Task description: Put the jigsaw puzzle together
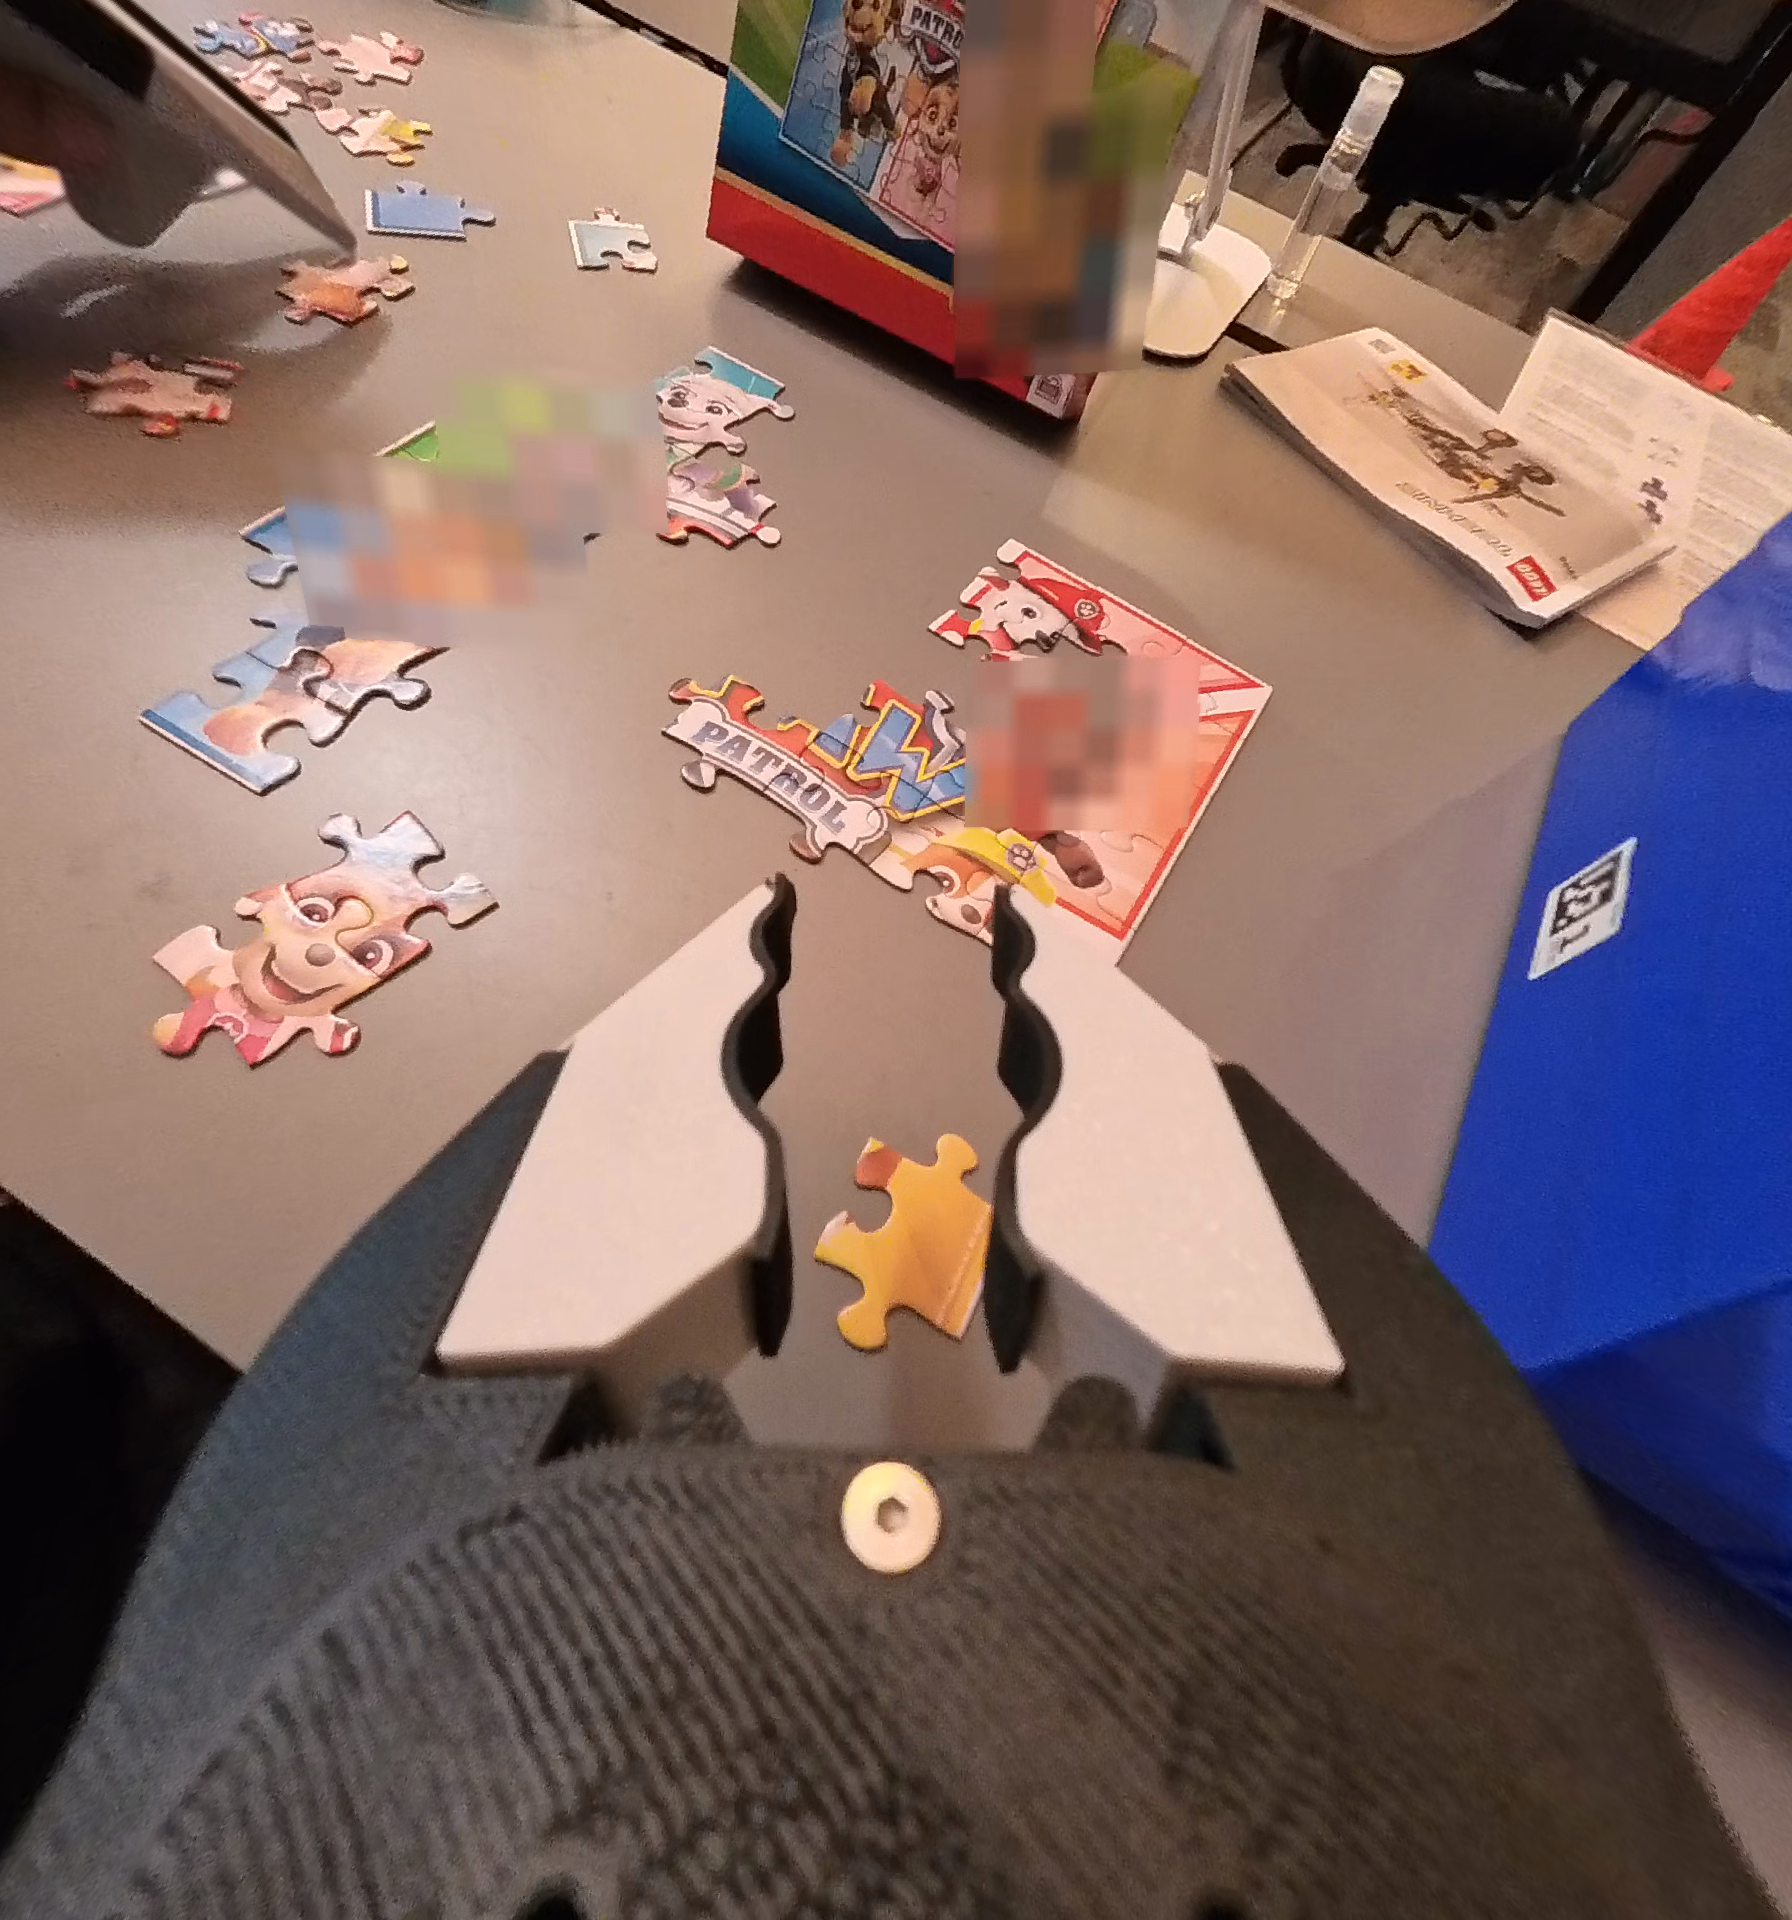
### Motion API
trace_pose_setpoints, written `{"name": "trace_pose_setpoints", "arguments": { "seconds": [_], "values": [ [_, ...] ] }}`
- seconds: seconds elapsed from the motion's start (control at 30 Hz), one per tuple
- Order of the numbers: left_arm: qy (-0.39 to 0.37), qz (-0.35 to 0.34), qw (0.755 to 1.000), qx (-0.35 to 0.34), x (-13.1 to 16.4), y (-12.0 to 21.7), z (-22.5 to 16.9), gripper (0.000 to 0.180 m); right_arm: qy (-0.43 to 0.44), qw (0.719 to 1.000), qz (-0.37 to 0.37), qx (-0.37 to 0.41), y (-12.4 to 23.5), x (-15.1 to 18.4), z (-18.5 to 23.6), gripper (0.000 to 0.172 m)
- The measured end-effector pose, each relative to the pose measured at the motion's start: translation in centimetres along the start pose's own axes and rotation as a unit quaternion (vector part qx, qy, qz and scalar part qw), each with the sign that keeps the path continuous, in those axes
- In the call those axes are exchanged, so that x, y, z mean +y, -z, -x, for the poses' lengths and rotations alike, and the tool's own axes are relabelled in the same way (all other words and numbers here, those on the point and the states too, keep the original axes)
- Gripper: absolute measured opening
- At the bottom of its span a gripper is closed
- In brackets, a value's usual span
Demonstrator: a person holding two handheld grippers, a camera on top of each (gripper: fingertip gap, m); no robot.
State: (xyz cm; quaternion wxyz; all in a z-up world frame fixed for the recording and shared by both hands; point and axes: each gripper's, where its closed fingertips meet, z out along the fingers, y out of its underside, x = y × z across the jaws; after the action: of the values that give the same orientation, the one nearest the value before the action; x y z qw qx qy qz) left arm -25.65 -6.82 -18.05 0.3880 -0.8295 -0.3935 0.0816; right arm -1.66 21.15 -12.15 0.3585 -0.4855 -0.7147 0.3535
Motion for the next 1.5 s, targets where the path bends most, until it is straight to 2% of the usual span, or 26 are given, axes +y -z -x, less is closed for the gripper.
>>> {"name": "trace_pose_setpoints", "arguments": {
  "seconds": [0.1, 0.17, 0.3, 0.57, 0.6, 0.63, 0.77, 0.87, 0.93, 1.0, 1.07, 1.13, 1.2, 1.47, 1.5],
  "values": [
    [-0.02, 0.037, 0.997, -0.072, 0.7, -0.5, 0.5, 0.042, 0.007, 1.0, 0.002, 0.004, -0.2, 0.0, 0.1, 0.037],
    [-0.035, 0.056, 0.993, -0.096, 1.2, -0.9, 0.3, 0.046, 0.01, 1.0, 0.005, 0.006, -0.2, 0.0, 0.1, 0.037],
    [-0.048, 0.06, 0.993, -0.088, 1.2, -1.1, -0.8, 0.024, 0.013, 1.0, 0.011, 0.012, -0.3, 0.4, -0.1, 0.037],
    [-0.042, 0.03, 0.998, -0.023, 0.2, -0.4, -2.2, 0.022, 0.013, 1.0, 0.004, 0.017, 0.1, 0.0, -0.2, 0.037],
    [-0.045, 0.02, 0.999, -0.009, -0.2, 0.0, -2.7, 0.002, 0.013, 1.0, 0.003, 0.017, 0.1, 0.0, -0.2, 0.037],
    [-0.046, 0.008, 0.999, 0.002, -0.7, 0.4, -3.2, 0.0, 0.013, 1.0, 0.002, 0.016, 0.1, -0.1, -0.2, 0.037],
    [-0.057, -0.01, 0.997, 0.053, -1.8, 1.6, -5.9, 0.005, 0.007, 1.0, -0.004, 0.005, -0.3, -0.5, 0.4, 0.037],
    [-0.068, 0.003, 0.998, -0.018, -1.6, 1.8, -3.7, 0.024, 0.011, 1.0, -0.004, 0.002, -0.5, -0.6, 0.8, 0.037],
    [-0.033, 0.028, 0.998, -0.05, -0.6, 1.3, -1.8, 0.043, 0.014, 1.0, -0.001, 0.0, -0.7, -0.4, 1.0, 0.037],
    [0.003, 0.049, 0.997, -0.054, 0.6, 0.7, -1.0, 0.054, 0.015, 1.0, 0.001, -0.002, -0.9, -0.3, 1.0, 0.038],
    [0.003, 0.066, 0.993, -0.101, 1.5, 0.6, 0.3, 0.064, 0.013, 1.0, -0.004, -0.002, -0.9, -0.4, 1.0, 0.037],
    [-0.005, 0.073, 0.989, -0.125, 2.0, 0.4, 0.6, 0.06, 0.007, 1.0, -0.013, -0.008, -1.0, -0.5, 1.0, 0.037],
    [-0.001, 0.071, 0.992, -0.101, 2.1, 0.0, -0.3, 0.045, 0.005, 1.0, -0.014, -0.012, -1.1, -0.3, 1.0, 0.038],
    [-0.009, 0.069, 0.993, -0.091, 2.2, 0.1, -0.6, 0.04, 0.004, 1.0, -0.016, -0.008, -1.4, -0.2, -0.1, 0.037],
    [-0.008, 0.068, 0.994, -0.087, 2.3, 0.3, -0.7, 0.032, 0.003, 1.0, -0.018, -0.008, -1.4, -0.2, -0.2, 0.037]
  ]
}}
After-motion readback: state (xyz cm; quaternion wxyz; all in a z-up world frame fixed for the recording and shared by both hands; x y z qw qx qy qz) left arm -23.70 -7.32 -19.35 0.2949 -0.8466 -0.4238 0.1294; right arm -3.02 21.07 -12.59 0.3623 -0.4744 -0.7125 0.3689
